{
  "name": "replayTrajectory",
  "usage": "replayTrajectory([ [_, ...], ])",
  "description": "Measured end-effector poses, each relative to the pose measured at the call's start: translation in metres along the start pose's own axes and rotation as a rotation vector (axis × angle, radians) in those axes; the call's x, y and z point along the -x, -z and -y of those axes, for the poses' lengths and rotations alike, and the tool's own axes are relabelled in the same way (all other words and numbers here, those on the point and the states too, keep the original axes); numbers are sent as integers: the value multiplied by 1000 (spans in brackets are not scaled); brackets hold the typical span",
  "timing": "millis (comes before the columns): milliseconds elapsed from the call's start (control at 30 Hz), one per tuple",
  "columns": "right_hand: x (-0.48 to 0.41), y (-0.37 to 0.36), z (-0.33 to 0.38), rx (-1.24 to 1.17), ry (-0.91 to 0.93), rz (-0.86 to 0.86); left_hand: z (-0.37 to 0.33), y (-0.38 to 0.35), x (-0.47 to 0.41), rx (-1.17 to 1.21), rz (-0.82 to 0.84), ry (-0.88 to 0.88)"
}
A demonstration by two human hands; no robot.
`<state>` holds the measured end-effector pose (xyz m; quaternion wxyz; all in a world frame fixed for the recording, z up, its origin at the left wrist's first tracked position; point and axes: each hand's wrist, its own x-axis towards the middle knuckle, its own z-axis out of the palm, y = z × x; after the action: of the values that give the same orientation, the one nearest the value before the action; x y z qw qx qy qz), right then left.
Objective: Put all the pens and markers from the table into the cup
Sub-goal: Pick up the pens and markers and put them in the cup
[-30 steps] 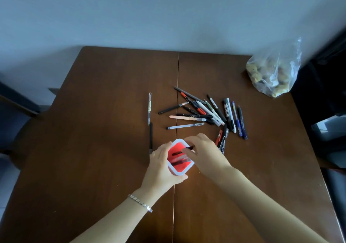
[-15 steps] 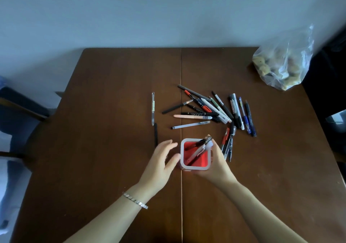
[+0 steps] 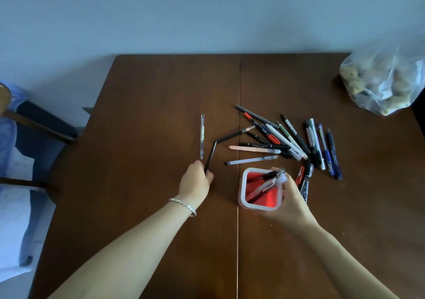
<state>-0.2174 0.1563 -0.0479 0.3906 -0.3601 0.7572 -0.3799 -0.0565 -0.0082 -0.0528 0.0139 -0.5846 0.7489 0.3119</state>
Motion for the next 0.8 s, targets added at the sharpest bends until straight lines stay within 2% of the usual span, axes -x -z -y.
replayTrajectory([
  [100, -1, 0, -2, -5, 5, 12, -5, 23, -33, 94, -191, -86],
  [167, -1, 0, 0, -13, 6, 17, -4, 34, -59, 123, -233, -68],
  [367, -1, 2, 5, 12, 32, 17, -6, 20, -97, 151, -152, 57],
  [667, 0, 2, 5, 15, 85, 18, -12, 17, -82, 67, -12, 138],
  [733, 1, 2, 6, 16, 77, 17, -5, 19, -66, 164, 34, 177],
  [800, 3, 3, 10, 36, 74, 19, -1, 23, -39, 374, 101, 196],
])
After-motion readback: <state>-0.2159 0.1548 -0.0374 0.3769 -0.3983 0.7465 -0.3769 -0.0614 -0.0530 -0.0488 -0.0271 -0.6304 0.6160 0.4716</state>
